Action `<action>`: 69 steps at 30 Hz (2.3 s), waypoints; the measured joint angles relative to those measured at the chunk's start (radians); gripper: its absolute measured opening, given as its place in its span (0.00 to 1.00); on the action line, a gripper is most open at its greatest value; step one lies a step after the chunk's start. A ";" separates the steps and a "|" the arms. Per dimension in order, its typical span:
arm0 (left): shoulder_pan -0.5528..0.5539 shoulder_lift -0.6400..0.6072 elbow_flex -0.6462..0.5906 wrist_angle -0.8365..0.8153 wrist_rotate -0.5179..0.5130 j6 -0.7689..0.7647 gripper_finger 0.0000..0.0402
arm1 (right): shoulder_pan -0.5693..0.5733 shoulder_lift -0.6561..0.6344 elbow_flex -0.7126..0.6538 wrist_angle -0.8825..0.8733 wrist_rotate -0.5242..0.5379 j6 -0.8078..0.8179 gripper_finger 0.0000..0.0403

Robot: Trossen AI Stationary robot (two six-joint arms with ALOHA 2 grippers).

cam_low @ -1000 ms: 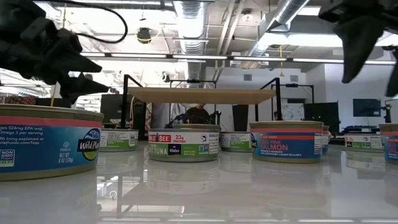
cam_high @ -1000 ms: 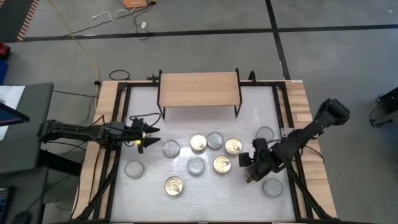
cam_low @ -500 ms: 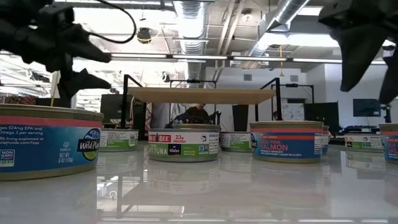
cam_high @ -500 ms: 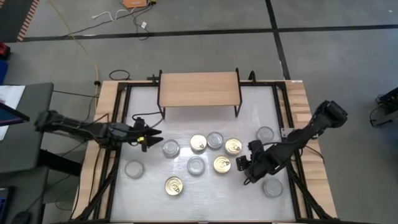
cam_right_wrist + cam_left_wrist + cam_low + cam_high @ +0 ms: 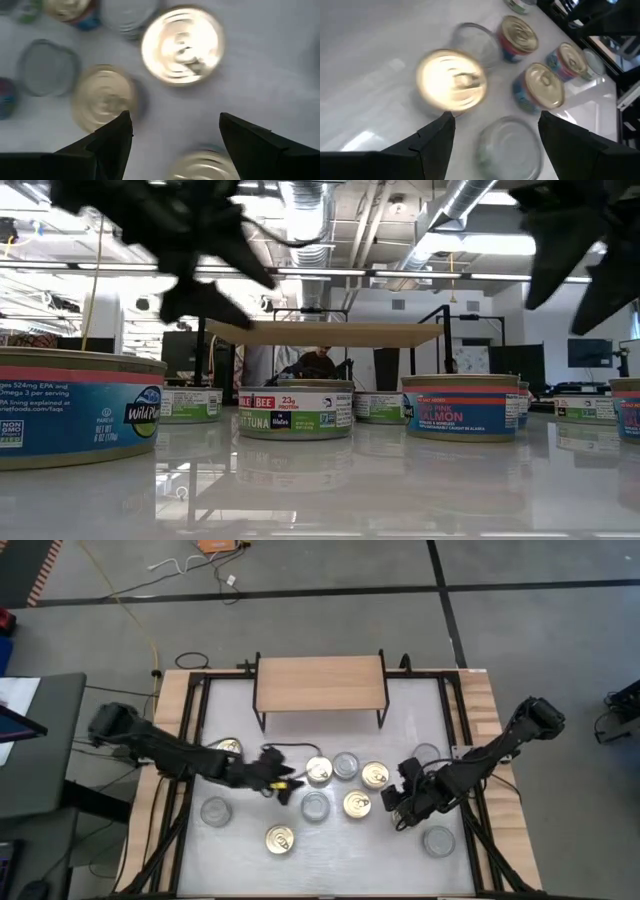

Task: Stack canned seafood by type on shelf
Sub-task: Put the blue and pink tuna can on the shelf

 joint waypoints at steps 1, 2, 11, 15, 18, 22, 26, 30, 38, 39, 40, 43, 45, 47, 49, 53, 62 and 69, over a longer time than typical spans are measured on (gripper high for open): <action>0.008 0.044 0.040 -0.001 0.028 0.000 0.68 | -0.011 0.004 -0.015 0.060 -0.001 -0.021 0.79; 0.015 0.085 0.079 -0.003 0.059 -0.001 0.68 | -0.022 0.012 -0.025 0.117 -0.005 -0.047 0.79; 0.084 0.339 0.336 -0.005 0.240 -0.073 0.68 | -0.062 0.090 -0.029 0.228 -0.056 -0.089 0.77; 0.105 0.407 0.391 -0.005 0.338 -0.103 0.68 | -0.049 0.123 -0.029 0.264 -0.063 -0.091 0.75; 0.103 0.435 0.400 -0.005 0.360 -0.116 0.68 | -0.039 0.149 -0.029 0.302 -0.064 -0.091 0.73; 0.099 0.457 0.400 0.004 0.389 -0.135 0.68 | -0.034 0.201 -0.029 0.363 -0.076 -0.091 0.72; 0.097 0.456 0.400 0.010 0.380 -0.154 0.68 | -0.036 0.248 -0.029 0.425 -0.081 -0.090 0.72; 0.097 0.456 0.400 0.010 0.376 -0.155 0.68 | -0.038 0.277 -0.029 0.449 -0.081 -0.080 0.72; 0.100 0.456 0.400 0.029 0.398 -0.169 0.68 | -0.039 0.291 -0.029 0.469 -0.077 -0.062 0.72; 0.101 0.456 0.400 0.032 0.409 -0.169 0.68 | -0.038 0.291 -0.029 0.469 -0.076 -0.062 0.72; 0.101 0.456 0.400 0.032 0.412 -0.169 0.68 | -0.038 0.291 -0.029 0.469 -0.076 -0.062 0.72; 0.101 0.473 0.400 0.042 0.414 -0.172 0.68 | -0.038 0.291 -0.029 0.470 -0.075 -0.054 0.72; 0.101 0.478 0.399 0.043 0.413 -0.181 0.68 | -0.038 0.291 -0.029 0.475 -0.074 -0.054 0.72; 0.101 0.486 0.402 0.049 0.399 -0.181 0.68 | -0.038 0.291 -0.029 0.477 -0.075 -0.054 0.72; 0.101 0.491 0.399 0.033 0.381 -0.185 0.68 | -0.038 0.291 -0.029 0.481 -0.074 -0.054 0.72; 0.103 0.488 0.400 0.022 0.319 -0.194 0.68 | -0.038 0.291 -0.029 0.486 -0.073 -0.062 0.72; 0.104 0.490 0.400 0.015 0.309 -0.212 0.68 | -0.043 0.291 -0.029 0.541 -0.042 -0.064 0.69; 0.112 0.490 0.400 -0.033 0.309 -0.225 0.68 | -0.044 0.291 -0.029 0.542 -0.019 -0.069 0.58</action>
